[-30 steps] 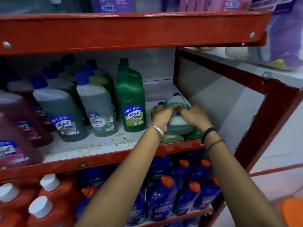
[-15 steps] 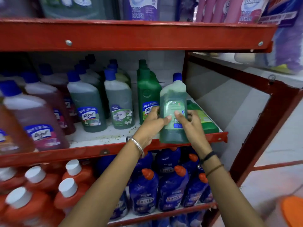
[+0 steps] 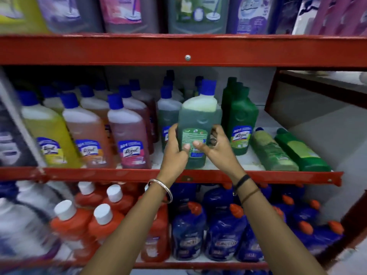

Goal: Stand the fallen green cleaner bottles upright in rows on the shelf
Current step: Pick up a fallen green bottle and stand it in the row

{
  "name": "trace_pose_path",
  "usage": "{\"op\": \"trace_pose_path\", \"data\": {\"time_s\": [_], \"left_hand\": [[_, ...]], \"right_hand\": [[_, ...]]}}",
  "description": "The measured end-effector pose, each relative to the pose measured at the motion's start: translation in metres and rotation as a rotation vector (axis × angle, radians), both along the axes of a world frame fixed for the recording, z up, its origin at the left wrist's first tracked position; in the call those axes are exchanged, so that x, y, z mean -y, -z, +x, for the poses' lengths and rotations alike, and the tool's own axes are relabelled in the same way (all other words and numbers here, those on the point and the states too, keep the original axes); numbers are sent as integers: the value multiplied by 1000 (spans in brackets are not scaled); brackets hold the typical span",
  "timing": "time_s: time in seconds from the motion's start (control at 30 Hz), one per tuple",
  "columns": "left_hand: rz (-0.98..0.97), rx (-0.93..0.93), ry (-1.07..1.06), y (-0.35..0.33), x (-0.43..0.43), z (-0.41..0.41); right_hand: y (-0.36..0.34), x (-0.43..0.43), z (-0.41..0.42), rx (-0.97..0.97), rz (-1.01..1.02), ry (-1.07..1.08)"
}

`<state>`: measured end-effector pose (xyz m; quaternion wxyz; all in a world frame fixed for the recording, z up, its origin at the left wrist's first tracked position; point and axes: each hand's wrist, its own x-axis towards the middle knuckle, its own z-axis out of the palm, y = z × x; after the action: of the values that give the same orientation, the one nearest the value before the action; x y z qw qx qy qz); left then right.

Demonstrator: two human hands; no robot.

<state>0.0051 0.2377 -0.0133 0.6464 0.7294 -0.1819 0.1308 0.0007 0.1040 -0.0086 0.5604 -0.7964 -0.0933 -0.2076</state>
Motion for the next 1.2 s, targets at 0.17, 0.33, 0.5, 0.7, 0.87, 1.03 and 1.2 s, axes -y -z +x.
{"op": "trace_pose_path", "data": {"time_s": [0.17, 0.33, 0.5, 0.7, 0.87, 1.03, 1.2], "left_hand": [[-2, -17, -142, 16, -23, 10], [11, 3, -232, 34, -34, 14], [17, 43, -307, 40, -28, 5], [-20, 158, -327, 49, -15, -19], [-6, 163, -319, 40, -25, -9], [126, -111, -221, 31, -26, 11], [181, -147, -269, 31, -27, 13]], "right_hand": [[11, -30, 23, -70, -4, -76], [22, -41, 33, -61, -17, -51], [20, -37, 34, -47, -38, 78], [13, -49, 29, -70, -163, 28], [7, -48, 35, -87, -30, -59], [9, -44, 35, -113, -22, -87], [19, -41, 34, -102, -38, -3]]}}
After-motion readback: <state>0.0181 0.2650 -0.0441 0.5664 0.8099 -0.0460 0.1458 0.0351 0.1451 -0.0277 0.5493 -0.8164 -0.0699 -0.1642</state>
